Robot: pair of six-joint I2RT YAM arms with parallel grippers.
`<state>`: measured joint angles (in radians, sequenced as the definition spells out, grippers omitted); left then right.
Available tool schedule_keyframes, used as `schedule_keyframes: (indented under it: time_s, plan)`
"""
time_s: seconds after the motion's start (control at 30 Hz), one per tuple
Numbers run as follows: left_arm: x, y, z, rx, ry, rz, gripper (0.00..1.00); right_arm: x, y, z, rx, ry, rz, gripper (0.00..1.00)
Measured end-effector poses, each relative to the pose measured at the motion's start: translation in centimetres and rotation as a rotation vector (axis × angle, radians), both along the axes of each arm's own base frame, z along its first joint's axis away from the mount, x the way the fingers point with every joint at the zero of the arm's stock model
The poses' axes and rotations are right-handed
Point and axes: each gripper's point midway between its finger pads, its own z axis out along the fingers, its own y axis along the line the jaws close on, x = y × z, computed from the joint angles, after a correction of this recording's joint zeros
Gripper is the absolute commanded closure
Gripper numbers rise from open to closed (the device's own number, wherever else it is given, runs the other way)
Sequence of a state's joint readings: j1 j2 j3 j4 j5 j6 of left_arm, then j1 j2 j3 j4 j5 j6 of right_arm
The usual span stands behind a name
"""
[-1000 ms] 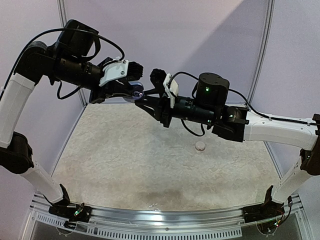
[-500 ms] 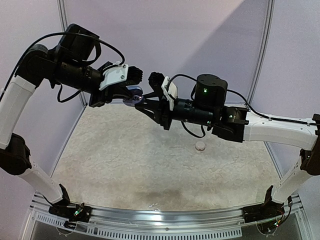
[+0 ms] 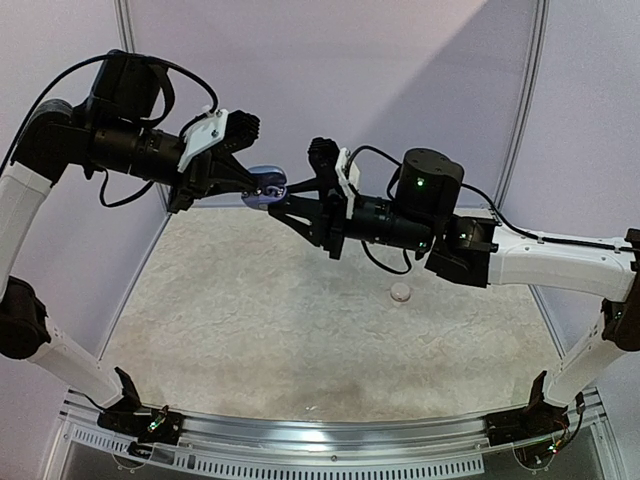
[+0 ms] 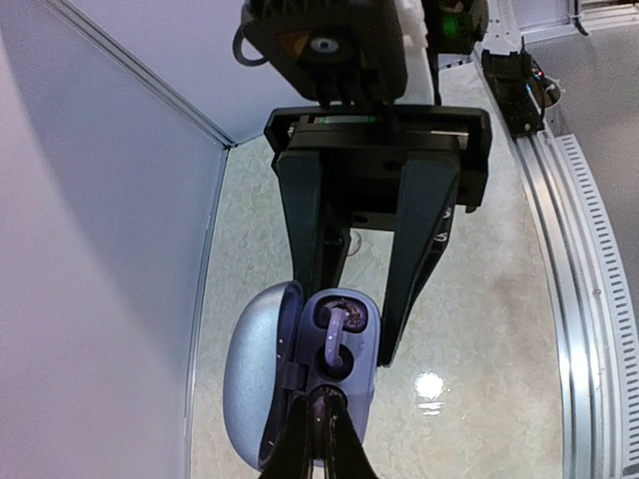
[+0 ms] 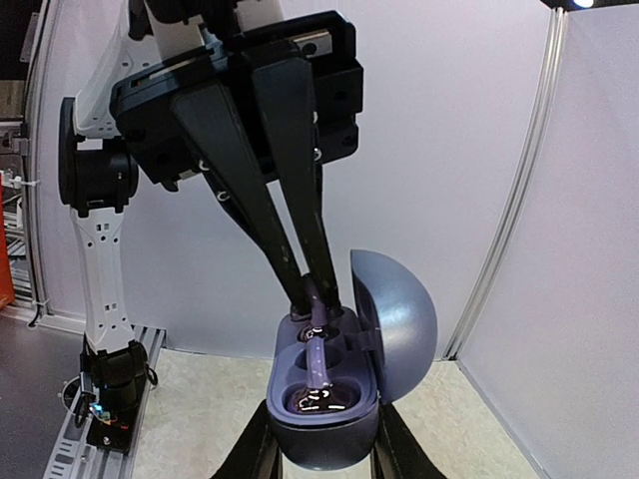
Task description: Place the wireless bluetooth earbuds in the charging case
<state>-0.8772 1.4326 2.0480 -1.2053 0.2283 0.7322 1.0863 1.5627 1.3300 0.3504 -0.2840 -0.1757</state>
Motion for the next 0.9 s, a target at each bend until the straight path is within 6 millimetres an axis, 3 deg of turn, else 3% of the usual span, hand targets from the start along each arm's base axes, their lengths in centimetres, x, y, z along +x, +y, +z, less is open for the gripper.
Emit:
schedule_keyframes:
  time_s: [0.57, 0.7, 0.9]
  plan:
    - [-1.5, -0.3, 0.2, -0.056, 0.042, -0.064, 0.99, -1.4, -0.2, 0.7, 0.033, 0.016, 0.074, 1.00]
    - [-1.5, -0.4, 0.4, -0.073, 0.047, -0.061, 0.83, -1.4, -0.3, 0.8, 0.037, 0.014, 0.074, 1.00]
    - [-1.5, -0.4, 0.6, -0.084, 0.056, -0.051, 0.68, -1.4, -0.5, 1.1, 0.043, 0.016, 0.068, 1.00]
